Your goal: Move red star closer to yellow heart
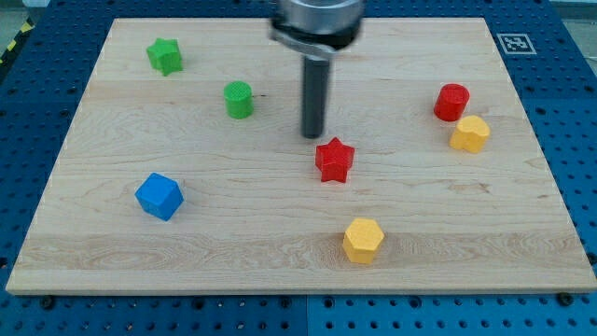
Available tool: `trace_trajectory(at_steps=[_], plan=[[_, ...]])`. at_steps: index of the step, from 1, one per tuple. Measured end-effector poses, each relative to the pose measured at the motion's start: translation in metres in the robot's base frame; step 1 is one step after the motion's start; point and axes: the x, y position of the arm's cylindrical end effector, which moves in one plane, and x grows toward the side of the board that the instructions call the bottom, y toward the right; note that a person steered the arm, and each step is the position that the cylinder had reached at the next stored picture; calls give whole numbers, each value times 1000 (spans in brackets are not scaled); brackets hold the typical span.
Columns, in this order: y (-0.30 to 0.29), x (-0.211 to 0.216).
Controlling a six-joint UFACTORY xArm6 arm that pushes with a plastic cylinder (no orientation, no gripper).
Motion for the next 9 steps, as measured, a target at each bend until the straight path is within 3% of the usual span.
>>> trace_trajectory(at_steps=[2, 6, 9], plan=[[-33, 42], [85, 61], [166, 99]])
